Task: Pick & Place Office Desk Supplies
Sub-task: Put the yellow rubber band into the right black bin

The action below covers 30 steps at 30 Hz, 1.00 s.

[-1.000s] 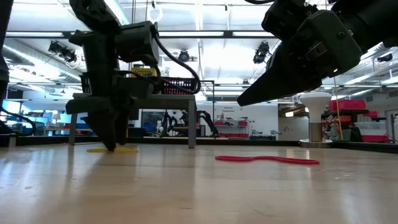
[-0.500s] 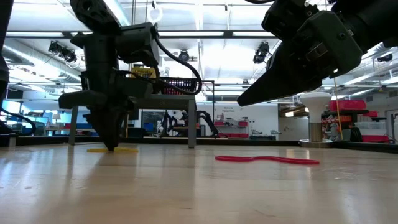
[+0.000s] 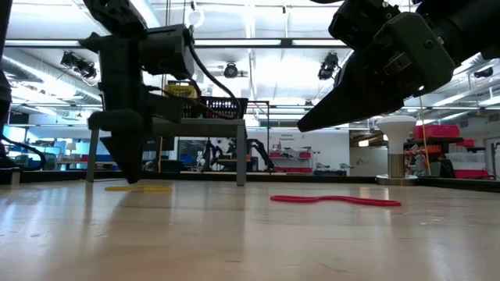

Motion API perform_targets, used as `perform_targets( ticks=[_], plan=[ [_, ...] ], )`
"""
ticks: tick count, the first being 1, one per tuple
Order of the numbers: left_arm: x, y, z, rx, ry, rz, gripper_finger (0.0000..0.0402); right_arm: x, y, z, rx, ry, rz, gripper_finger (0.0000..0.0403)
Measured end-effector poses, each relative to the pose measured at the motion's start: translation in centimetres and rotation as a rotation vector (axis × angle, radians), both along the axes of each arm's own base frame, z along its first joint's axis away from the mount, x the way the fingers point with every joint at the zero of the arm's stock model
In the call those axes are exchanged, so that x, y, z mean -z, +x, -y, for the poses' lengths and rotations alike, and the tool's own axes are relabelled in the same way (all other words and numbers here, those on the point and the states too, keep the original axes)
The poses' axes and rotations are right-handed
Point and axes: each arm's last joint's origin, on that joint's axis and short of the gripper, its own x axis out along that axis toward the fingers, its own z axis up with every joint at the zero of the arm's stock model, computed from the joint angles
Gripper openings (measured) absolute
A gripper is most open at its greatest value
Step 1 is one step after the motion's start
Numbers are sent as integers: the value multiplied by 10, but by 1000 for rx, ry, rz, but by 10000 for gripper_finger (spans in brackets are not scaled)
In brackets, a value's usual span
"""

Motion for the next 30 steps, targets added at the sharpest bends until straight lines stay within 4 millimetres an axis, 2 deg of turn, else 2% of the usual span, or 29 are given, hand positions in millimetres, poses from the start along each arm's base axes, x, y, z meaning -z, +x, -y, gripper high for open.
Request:
perform_targets(
  ticks=[5, 9, 12, 19, 23, 30],
  plan=[
    [7, 4, -11, -97, 26, 7, 159, 0, 0, 0, -1, -1, 0, 11],
    [9, 5, -23, -137, 2, 0, 166, 0, 0, 0, -1, -1, 0, 11],
    [10, 6, -27, -121, -36, -1, 139, 0, 0, 0, -1, -1, -1, 11],
    [9, 6, -28, -21, -54, -14, 14, 0, 0, 0, -1, -2, -1, 11],
    [1, 1, -26, 7, -39, 0, 5, 0, 0, 0, -1, -2, -1, 11],
    [-41, -10, -14, 43, -14, 172, 4, 0, 0, 0, -1, -2, -1, 11]
  ],
)
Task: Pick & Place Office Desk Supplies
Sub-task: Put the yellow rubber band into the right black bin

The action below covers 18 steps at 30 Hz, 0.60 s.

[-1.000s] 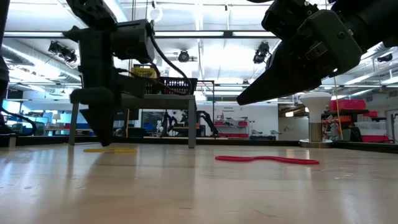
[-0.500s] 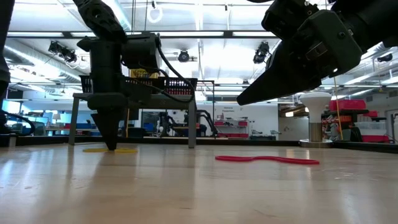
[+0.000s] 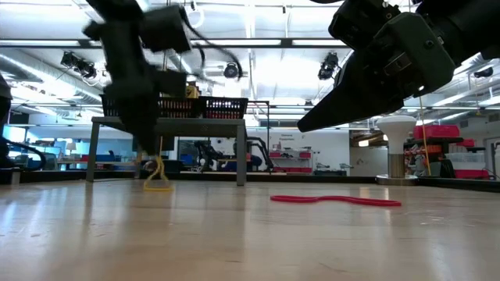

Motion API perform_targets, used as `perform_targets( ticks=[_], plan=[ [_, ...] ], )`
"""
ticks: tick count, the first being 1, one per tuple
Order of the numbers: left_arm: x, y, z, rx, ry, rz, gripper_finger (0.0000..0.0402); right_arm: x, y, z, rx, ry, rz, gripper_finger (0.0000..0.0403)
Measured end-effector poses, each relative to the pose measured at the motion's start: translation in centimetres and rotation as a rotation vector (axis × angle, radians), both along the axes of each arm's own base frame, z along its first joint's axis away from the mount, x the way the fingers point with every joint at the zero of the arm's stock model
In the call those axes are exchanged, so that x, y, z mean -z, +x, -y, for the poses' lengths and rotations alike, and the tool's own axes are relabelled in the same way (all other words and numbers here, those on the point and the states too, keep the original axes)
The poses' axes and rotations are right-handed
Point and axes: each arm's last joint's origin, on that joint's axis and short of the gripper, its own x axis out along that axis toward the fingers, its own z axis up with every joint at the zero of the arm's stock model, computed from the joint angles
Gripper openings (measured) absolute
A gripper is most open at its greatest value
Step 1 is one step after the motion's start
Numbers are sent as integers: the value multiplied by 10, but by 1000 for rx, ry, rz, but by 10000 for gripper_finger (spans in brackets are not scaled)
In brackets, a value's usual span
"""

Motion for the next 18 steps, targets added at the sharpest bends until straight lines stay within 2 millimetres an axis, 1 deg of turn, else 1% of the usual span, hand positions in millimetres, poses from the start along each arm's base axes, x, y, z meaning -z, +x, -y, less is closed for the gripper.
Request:
perform_targets(
  ticks=[4, 7, 9, 12, 14, 16, 18],
  plan=[
    [-23, -13, 10, 4, -3, 86, 4, 0, 0, 0, 0, 0, 0, 11],
    [-41, -20, 17, -6, 44, 189, 4, 0, 0, 0, 0, 0, 0, 11],
    [-54, -21, 18, -21, 86, 277, 4, 0, 0, 0, -2, -3, 1, 11],
    [-79, -14, 17, -35, 156, 415, 4, -1, 1, 0, -4, -1, 11, 11],
    [-99, -8, 14, -45, 204, 498, 4, -2, 1, 0, -3, 3, 20, 11],
    [-120, -2, 8, -59, 262, 558, 4, -2, 1, 0, -3, 3, 20, 11],
    [-137, 2, -2, -96, 340, 577, 4, -2, 1, 0, -4, 3, 20, 11]
  ],
)
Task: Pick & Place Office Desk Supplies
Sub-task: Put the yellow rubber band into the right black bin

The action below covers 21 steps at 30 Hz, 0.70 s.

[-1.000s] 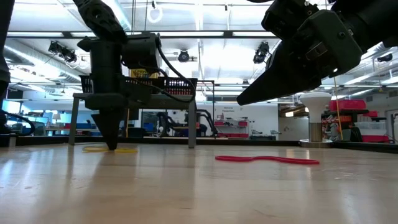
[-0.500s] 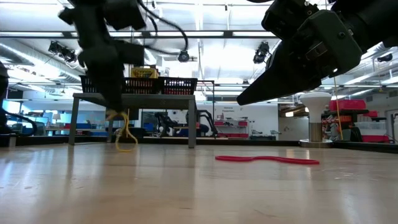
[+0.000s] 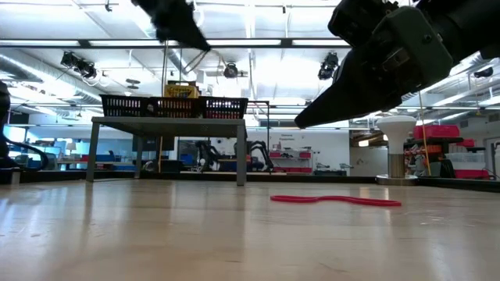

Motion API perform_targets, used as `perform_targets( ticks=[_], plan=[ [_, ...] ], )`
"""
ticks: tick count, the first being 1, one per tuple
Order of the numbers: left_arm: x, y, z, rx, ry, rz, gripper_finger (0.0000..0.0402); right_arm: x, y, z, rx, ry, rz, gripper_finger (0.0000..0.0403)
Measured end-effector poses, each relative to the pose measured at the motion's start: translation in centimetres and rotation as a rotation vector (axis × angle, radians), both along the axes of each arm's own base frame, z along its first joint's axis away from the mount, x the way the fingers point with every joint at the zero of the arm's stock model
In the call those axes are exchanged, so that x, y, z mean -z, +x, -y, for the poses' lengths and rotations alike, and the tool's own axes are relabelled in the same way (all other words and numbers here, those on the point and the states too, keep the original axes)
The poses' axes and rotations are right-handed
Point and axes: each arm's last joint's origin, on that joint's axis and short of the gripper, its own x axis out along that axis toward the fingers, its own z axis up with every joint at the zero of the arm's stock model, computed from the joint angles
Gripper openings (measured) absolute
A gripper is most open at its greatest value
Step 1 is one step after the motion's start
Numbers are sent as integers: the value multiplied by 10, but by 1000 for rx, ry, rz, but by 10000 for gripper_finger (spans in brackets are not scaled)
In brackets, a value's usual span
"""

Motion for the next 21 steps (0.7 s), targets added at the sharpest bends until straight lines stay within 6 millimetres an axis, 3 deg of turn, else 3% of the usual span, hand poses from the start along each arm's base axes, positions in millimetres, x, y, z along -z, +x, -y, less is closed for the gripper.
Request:
perform_targets(
  ticks=[5, 9, 16, 21],
  plan=[
    [-36, 10, -35, -162, 109, 38, 4, 0, 0, 0, 0, -1, 0, 11],
    [-45, 23, -70, -244, 156, -1, 4, 0, 0, 0, -5, -9, -1, 11],
    [-35, 44, -126, -299, 106, -65, 4, 0, 0, 0, -5, -10, -2, 11],
    [-16, 51, -149, -320, 49, -118, 5, 0, 0, 0, -14, -25, -4, 11]
  ],
)
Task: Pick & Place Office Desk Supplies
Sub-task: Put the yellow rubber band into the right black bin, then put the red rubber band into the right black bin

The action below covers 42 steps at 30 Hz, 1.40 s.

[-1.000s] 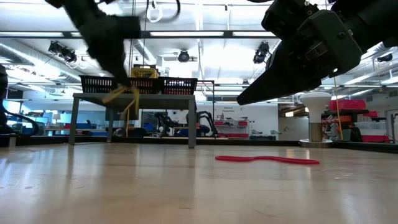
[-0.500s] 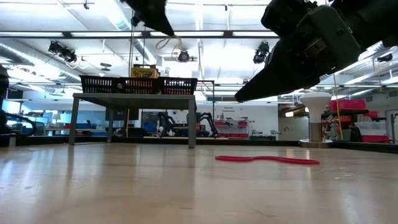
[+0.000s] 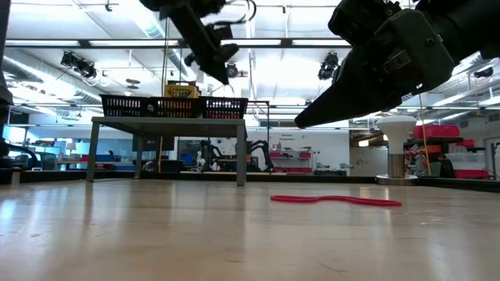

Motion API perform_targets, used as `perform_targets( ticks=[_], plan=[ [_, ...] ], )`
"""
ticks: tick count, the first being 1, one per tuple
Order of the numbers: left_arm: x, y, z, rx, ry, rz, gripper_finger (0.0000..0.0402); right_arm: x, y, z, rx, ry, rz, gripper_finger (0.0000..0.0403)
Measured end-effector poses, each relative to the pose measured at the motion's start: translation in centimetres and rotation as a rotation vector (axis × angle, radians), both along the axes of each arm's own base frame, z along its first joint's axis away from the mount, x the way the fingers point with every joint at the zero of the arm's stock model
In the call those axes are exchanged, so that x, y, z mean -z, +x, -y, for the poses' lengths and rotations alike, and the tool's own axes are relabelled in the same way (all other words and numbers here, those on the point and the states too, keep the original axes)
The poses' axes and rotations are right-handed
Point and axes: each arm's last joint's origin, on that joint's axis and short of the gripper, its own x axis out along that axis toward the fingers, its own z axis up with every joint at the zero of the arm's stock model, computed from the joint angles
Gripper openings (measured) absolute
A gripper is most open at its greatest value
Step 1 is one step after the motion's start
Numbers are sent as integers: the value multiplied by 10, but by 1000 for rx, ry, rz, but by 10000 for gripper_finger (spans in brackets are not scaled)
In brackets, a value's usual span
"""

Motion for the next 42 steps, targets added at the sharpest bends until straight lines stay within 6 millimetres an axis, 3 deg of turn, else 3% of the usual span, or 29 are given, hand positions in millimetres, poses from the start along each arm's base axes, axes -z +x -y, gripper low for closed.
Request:
perform_targets(
  ticks=[5, 17, 20, 23, 27, 32, 35, 38, 42],
  plan=[
    [8, 5, -4, -2, -26, -6, 25, 0, 0, 0, -12, -21, -2, 11],
    [-9, 1, 17, 85, 35, -6, 156, -1, 0, 0, -11, -16, 5, 11],
    [-18, -5, 28, 111, 46, -1, 160, -1, 0, 0, -10, -14, 5, 11],
    [-19, -7, 52, 187, 49, 3, 137, -1, 0, 0, 1, 6, 7, 11],
    [5, -1, 101, 381, 61, 20, 83, -1, 0, 0, 16, 37, 9, 11],
    [57, -1, 164, 596, 100, 131, 21, 0, 0, 0, 12, 42, 8, 11],
    [88, -9, 194, 703, 134, 241, 6, -1, 0, 0, 15, 48, 9, 11],
    [113, -23, 211, 765, 157, 379, 10, 1, -2, -3, 12, 48, -11, 11],
    [136, -48, 219, 799, 167, 521, 19, 2, -7, -12, -1, 72, -17, 11]
  ],
)
